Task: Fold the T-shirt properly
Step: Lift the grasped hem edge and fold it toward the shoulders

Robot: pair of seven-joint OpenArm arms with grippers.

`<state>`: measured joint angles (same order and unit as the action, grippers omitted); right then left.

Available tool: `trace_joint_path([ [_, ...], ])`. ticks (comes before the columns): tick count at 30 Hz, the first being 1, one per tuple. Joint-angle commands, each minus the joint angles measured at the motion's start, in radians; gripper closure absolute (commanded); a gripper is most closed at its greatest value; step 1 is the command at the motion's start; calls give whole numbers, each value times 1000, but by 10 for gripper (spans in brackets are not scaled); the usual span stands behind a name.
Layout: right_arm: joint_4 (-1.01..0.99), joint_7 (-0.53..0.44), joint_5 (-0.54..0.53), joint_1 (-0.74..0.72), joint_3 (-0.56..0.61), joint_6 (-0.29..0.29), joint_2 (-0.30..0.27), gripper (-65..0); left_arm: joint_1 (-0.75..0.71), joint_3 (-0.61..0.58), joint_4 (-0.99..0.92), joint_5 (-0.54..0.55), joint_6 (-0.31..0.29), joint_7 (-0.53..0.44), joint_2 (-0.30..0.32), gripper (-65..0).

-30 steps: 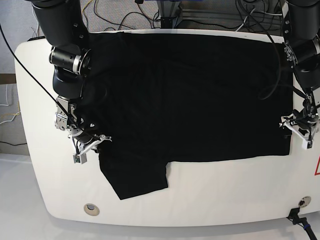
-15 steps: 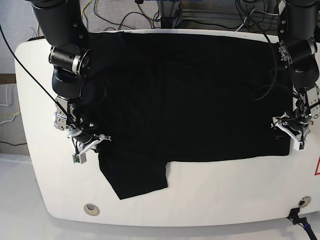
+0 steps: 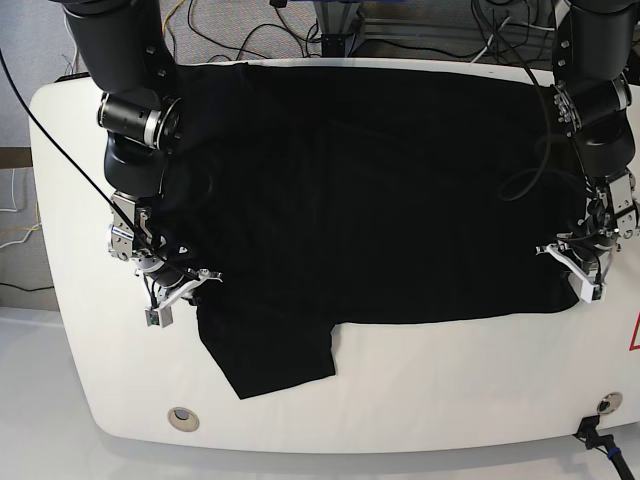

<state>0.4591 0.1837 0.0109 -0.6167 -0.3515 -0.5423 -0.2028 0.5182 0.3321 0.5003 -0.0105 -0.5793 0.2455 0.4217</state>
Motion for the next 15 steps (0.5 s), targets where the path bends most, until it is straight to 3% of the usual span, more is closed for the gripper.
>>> trace_joint_path([
  [1,27,17,11,-21,1,6,-13,0,29,5,22,11,-3,-13,16,0],
  [4,119,46,10,-4,-1,6,-8,0,21,28,88,11,-5,-13,16,0],
  [8,297,162,8,25,-2,4,-5,0,21,88,123,11,-6,-13,18,0],
  [15,591,354,8,114,-4,3,-4,0,-7,94,154,11,-6,-11,26,0],
])
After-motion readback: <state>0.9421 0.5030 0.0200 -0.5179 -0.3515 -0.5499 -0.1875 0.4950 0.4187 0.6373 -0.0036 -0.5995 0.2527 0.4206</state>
